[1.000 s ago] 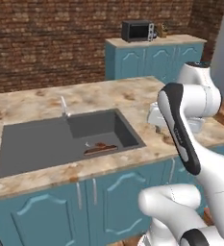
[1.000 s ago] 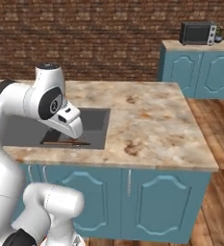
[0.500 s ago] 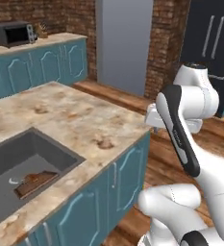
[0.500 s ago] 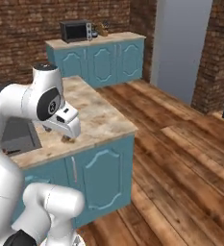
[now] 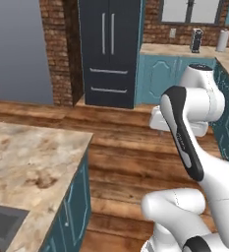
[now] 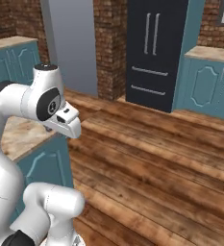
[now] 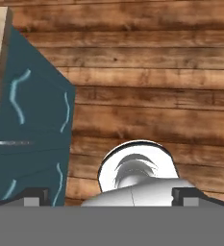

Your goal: Move the cutting board and knife to the sink. Then move spray from the cabinet to the counter.

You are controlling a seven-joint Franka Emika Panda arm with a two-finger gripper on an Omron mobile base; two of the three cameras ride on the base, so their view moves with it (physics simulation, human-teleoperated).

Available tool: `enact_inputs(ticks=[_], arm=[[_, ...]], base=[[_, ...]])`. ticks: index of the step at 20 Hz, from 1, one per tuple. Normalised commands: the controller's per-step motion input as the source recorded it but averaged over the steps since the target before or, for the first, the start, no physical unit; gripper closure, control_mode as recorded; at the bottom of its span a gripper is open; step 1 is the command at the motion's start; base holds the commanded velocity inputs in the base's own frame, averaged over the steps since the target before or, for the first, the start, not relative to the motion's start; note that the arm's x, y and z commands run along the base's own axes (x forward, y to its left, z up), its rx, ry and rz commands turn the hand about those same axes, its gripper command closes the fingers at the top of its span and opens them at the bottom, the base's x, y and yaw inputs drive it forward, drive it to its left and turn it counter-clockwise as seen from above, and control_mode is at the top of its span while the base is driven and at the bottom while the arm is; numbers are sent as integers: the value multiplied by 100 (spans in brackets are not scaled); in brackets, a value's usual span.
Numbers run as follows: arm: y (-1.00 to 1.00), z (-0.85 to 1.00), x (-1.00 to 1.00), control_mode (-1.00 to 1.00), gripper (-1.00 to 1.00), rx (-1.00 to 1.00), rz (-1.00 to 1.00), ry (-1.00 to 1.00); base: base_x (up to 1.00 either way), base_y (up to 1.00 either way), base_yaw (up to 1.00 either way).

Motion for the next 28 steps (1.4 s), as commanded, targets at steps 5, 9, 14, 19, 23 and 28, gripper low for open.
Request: enact_inputs(ticks=[5, 9, 14, 19, 23, 28], arm=[[0, 0, 0, 100, -100, 0, 0, 0], [0, 0, 0, 100, -100, 0, 0, 0], [0, 0, 0, 100, -100, 0, 0, 0], [0, 0, 0, 100, -100, 0, 0, 0], [0, 0, 0, 100, -100, 0, 0, 0], [0, 0, 0, 100, -100, 0, 0, 0]], base=[[100, 0, -36], [100, 0, -19], [100, 0, -10], [100, 0, -20], [100, 0, -41], [100, 12, -42]])
